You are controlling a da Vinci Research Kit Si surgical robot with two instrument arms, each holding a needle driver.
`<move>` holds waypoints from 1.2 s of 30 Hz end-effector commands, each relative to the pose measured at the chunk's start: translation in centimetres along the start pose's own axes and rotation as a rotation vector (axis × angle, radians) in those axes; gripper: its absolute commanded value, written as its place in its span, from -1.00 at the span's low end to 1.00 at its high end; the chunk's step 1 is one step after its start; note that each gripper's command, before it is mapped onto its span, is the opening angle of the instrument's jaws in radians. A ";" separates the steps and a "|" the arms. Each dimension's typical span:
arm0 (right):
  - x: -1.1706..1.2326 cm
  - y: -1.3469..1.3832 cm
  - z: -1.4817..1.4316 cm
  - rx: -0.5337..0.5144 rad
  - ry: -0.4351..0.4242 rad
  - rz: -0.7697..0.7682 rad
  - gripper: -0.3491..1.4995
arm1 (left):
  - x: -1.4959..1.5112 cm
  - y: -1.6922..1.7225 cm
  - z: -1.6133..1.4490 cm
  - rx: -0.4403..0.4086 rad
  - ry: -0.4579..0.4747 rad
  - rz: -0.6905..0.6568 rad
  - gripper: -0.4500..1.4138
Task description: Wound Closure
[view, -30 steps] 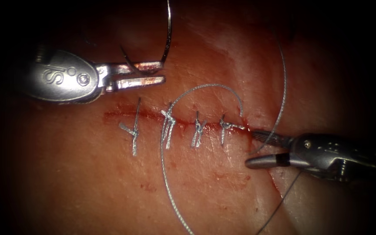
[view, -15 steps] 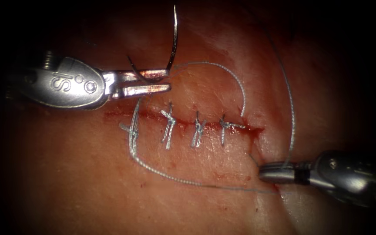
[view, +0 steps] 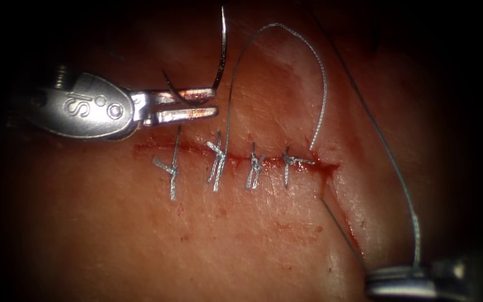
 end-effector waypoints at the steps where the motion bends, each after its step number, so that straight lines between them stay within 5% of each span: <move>1: -0.02 0.01 0.09 0.001 0.005 -0.020 -0.93 | -0.04 0.01 0.06 -0.002 0.003 0.002 -1.00; 3: -0.04 0.07 0.10 -0.034 0.005 -0.024 0.34 | -0.05 0.00 0.06 -0.003 0.003 0.003 -1.00; 5: -0.15 0.21 0.10 -0.089 0.005 -0.032 0.91 | -0.07 -0.02 0.04 -0.006 0.005 0.003 -1.00; 16: -0.98 0.72 0.17 -0.140 -0.088 -0.118 0.96 | -0.16 -0.11 -0.05 -0.005 0.003 -0.005 -1.00; 18: -1.32 0.86 0.29 -0.151 -0.093 -0.097 0.74 | -0.17 -0.10 -0.05 -0.004 0.003 -0.004 -1.00; 22: -1.73 1.03 0.44 -0.160 -0.100 -0.029 0.65 | -0.17 -0.10 -0.04 -0.003 0.002 -0.004 -1.00; 36: -1.66 1.51 0.82 -0.302 -0.034 0.030 0.71 | -0.20 -0.02 0.03 0.008 -0.003 -0.010 -1.00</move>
